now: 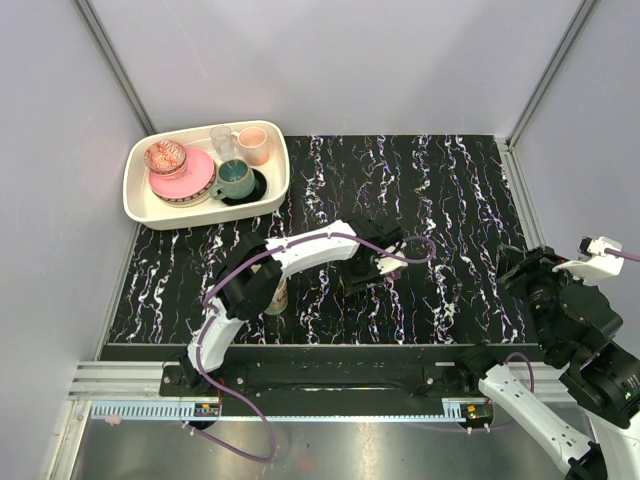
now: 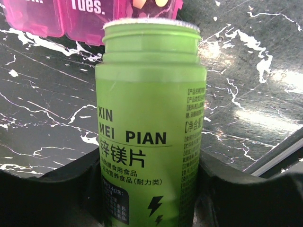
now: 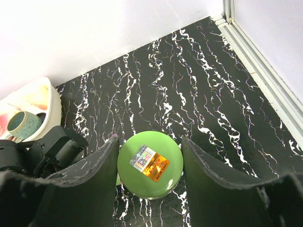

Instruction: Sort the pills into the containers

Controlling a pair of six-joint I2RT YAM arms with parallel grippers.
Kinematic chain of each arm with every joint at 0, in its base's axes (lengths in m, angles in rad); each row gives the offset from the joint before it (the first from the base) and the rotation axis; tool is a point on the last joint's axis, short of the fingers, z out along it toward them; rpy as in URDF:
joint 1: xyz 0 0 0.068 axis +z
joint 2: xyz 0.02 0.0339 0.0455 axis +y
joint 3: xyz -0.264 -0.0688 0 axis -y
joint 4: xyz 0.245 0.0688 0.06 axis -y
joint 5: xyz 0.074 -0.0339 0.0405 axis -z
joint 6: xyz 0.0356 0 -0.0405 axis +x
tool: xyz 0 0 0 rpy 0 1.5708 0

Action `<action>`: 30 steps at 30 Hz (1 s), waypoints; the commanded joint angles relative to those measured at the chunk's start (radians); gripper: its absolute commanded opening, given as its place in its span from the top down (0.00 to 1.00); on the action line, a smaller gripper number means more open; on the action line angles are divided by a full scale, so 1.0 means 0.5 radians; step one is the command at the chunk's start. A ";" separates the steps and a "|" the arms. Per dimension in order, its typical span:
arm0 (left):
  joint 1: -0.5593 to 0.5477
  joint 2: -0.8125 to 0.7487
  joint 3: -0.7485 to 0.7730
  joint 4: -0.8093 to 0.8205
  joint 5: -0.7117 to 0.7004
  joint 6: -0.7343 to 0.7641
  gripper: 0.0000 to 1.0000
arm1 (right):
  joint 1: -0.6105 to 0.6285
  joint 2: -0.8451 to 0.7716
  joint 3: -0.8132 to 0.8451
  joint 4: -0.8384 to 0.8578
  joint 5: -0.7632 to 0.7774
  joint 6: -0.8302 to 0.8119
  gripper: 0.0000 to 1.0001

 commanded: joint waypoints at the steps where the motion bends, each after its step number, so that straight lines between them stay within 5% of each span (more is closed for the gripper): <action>1: -0.009 -0.010 0.098 -0.029 -0.065 0.033 1.00 | -0.007 -0.015 0.003 0.006 0.080 0.025 1.00; 30: -0.040 0.046 0.197 -0.130 -0.194 0.048 1.00 | -0.007 -0.031 -0.013 0.000 0.074 0.034 1.00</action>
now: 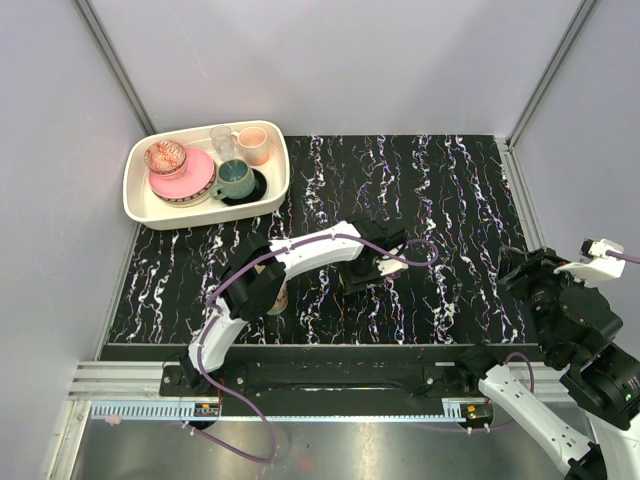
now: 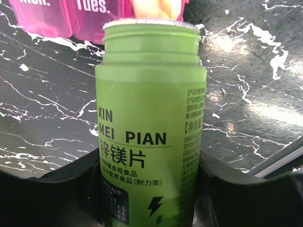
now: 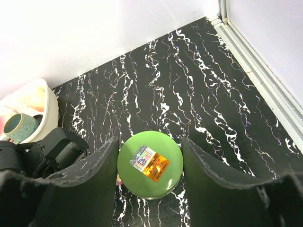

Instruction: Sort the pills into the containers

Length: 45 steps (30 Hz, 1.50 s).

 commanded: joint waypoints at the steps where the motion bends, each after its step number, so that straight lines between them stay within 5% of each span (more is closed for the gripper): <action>1: -0.009 -0.006 0.103 -0.025 -0.059 0.026 1.00 | -0.004 -0.011 -0.003 0.016 0.046 0.027 1.00; 45: 0.010 -0.258 -0.290 0.343 0.040 -0.084 1.00 | -0.004 -0.005 0.022 0.013 0.028 0.027 1.00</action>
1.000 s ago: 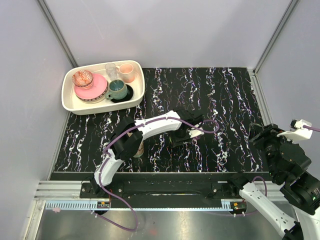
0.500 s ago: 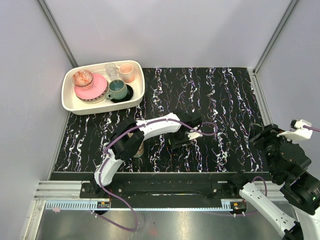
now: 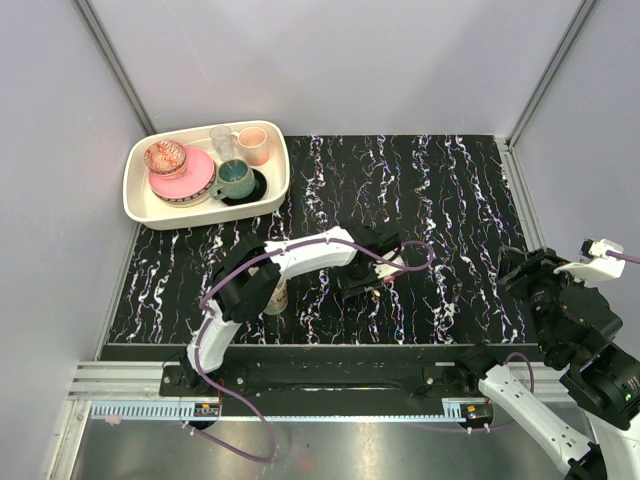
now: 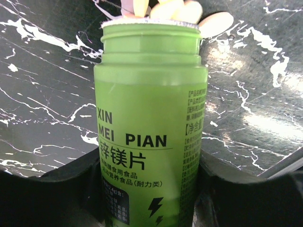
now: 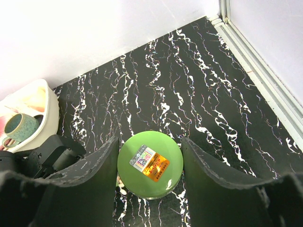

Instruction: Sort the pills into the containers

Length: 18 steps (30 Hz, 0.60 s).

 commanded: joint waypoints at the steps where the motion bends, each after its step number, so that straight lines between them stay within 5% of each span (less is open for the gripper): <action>1: 0.008 -0.149 -0.040 0.118 0.024 -0.042 1.00 | -0.007 -0.005 0.025 0.010 0.028 0.022 1.00; 18: 0.023 -0.554 -0.595 0.716 0.089 -0.232 1.00 | -0.004 0.001 0.034 0.007 0.019 0.034 1.00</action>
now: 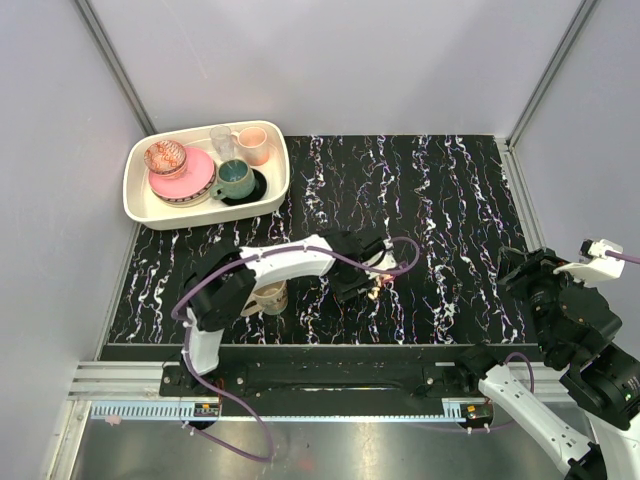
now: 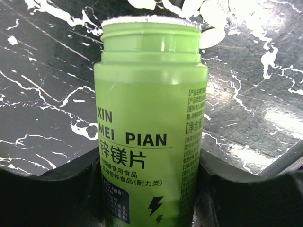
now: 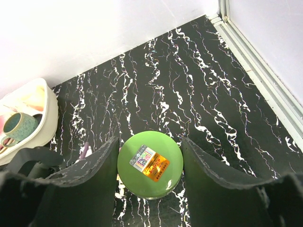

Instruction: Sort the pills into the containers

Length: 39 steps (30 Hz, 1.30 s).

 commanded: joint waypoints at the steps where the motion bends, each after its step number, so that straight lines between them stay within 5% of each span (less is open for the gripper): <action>1: 0.007 -0.239 -0.155 0.302 0.041 -0.099 1.00 | -0.004 0.007 0.034 0.021 0.019 0.030 1.00; 25: -0.005 -1.235 -0.886 1.465 0.071 -0.571 1.00 | -0.004 0.176 0.055 0.205 -0.186 -0.062 1.00; 31: -0.005 -1.741 -1.057 1.790 0.105 -0.666 1.00 | -0.007 0.268 0.132 0.395 -0.588 -0.117 1.00; 39: 0.004 -2.417 -1.564 2.466 0.130 -0.835 1.00 | -0.007 0.470 0.282 0.714 -1.542 -0.041 1.00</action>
